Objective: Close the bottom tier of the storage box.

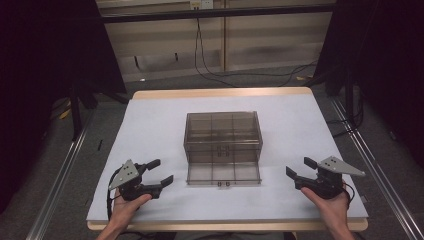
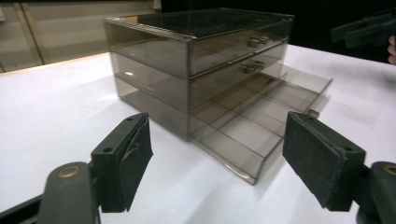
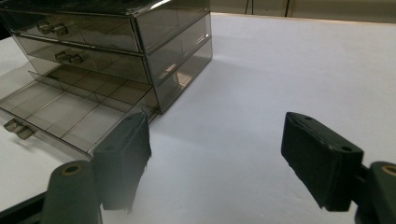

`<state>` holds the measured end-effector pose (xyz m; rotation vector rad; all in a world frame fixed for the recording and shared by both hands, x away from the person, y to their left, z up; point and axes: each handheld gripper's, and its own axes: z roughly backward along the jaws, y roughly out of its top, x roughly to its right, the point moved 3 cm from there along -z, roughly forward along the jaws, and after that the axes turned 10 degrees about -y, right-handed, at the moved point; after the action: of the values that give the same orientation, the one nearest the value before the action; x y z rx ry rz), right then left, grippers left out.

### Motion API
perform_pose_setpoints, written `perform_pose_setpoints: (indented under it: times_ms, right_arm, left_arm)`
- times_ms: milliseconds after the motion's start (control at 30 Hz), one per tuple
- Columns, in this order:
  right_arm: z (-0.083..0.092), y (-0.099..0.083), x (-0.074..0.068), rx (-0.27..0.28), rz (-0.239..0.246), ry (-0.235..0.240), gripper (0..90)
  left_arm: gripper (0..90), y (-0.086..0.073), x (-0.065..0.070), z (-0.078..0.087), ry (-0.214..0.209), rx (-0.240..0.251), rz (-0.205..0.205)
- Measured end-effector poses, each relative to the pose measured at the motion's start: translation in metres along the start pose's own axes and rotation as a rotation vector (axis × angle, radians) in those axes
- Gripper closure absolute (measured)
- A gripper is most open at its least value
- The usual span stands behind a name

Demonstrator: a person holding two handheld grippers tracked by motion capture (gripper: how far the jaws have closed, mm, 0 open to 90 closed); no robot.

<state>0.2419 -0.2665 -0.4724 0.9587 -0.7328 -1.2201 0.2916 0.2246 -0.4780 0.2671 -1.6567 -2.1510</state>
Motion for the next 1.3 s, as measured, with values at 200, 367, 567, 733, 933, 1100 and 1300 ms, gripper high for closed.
perform_pose_setpoints:
  times_ms: [200, 367, 567, 733, 933, 1100, 1300]
  right_arm:
    - [0.000, 0.000, -0.003, -0.002, 0.011, 0.004, 23.0]
    - [0.000, 0.001, -0.002, -0.002, 0.009, 0.006, 22.9]
    - [0.000, 0.001, -0.002, 0.005, 0.011, 0.012, 22.1]
    - [0.000, 0.001, -0.002, 0.004, 0.010, 0.012, 21.9]
    - [0.000, 0.001, -0.005, 0.005, 0.011, 0.026, 21.0]
    - [-0.001, 0.001, -0.006, 0.002, 0.014, 0.025, 20.9]
    - [-0.001, 0.000, -0.006, -0.003, 0.014, 0.025, 20.8]
  left_arm:
    - [31.7, 0.001, 0.010, -0.007, -0.075, -0.043, 0.001]
    - [38.2, 0.002, 0.017, -0.011, -0.112, -0.049, 0.016]
    - [48.8, 0.005, 0.027, -0.020, -0.161, -0.121, 0.009]
    - [61.6, 0.009, 0.028, -0.021, -0.205, -0.134, 0.015]
    - [77.9, 0.019, 0.034, -0.026, -0.276, -0.160, 0.018]
    - [88.9, 0.025, 0.040, -0.032, -0.318, -0.199, -0.012]
    - [90.0, 0.027, 0.047, -0.044, -0.346, -0.259, -0.025]
